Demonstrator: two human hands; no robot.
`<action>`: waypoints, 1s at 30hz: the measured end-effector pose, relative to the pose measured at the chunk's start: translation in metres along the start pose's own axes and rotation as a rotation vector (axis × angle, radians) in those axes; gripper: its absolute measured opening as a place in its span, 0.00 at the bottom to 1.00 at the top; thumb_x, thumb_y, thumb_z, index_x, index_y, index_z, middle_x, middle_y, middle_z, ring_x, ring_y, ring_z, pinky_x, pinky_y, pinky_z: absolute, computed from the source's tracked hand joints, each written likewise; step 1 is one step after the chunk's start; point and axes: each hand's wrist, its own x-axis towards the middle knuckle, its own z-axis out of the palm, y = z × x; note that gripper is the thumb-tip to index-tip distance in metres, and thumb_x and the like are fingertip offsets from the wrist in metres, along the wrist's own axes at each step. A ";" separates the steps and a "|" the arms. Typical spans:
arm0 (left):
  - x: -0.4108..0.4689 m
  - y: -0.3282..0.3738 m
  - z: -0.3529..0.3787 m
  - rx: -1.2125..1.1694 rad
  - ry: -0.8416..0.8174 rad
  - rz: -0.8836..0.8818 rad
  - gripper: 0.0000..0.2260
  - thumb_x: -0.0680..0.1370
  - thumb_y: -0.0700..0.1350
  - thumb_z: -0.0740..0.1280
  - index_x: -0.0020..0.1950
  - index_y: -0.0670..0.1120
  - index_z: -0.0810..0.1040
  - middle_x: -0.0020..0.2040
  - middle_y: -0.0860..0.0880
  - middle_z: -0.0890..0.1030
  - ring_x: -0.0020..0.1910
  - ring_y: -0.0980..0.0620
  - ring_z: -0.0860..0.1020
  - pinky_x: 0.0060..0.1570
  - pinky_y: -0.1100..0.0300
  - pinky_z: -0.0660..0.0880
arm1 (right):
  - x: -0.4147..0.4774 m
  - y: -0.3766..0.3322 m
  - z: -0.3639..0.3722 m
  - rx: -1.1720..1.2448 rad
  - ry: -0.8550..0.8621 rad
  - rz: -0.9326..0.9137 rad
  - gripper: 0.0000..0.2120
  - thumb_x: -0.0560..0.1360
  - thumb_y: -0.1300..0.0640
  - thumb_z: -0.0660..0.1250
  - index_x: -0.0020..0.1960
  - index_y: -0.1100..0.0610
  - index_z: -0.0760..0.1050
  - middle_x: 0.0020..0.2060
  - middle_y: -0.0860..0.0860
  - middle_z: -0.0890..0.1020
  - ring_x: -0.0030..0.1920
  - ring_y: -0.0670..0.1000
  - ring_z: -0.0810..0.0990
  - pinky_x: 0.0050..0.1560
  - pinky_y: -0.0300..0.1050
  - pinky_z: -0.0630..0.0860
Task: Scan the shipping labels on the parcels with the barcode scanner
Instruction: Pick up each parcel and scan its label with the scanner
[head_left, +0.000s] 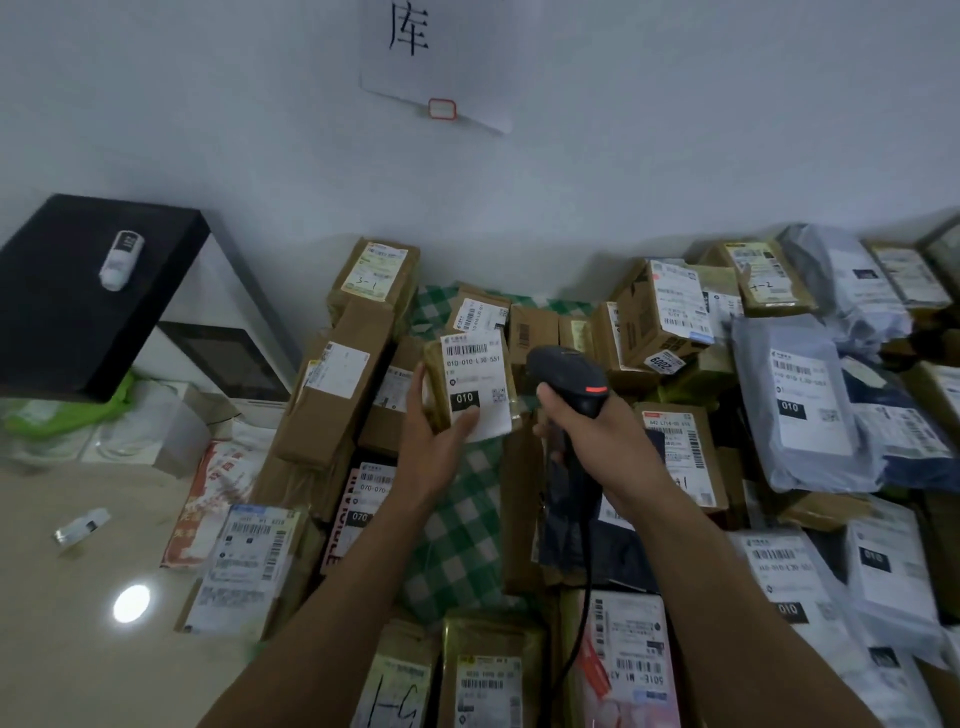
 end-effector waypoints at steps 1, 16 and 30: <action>-0.009 0.001 -0.003 -0.021 -0.018 -0.001 0.40 0.80 0.45 0.73 0.82 0.64 0.51 0.72 0.54 0.75 0.66 0.55 0.77 0.60 0.59 0.77 | -0.004 -0.001 0.003 -0.006 0.013 -0.019 0.16 0.79 0.47 0.73 0.64 0.49 0.79 0.47 0.51 0.86 0.43 0.49 0.84 0.38 0.42 0.79; -0.062 0.000 -0.028 0.089 -0.075 0.190 0.48 0.77 0.41 0.76 0.70 0.81 0.46 0.73 0.55 0.72 0.66 0.60 0.75 0.48 0.72 0.77 | -0.084 -0.020 0.017 -0.187 -0.100 -0.087 0.17 0.78 0.43 0.72 0.65 0.45 0.79 0.48 0.45 0.88 0.42 0.45 0.86 0.42 0.43 0.79; -0.049 -0.001 -0.038 0.201 -0.066 0.135 0.52 0.75 0.37 0.75 0.83 0.64 0.42 0.76 0.53 0.72 0.72 0.54 0.73 0.68 0.41 0.75 | -0.113 -0.035 0.021 -0.316 -0.204 -0.062 0.07 0.80 0.45 0.71 0.57 0.42 0.79 0.41 0.50 0.88 0.36 0.45 0.84 0.40 0.40 0.80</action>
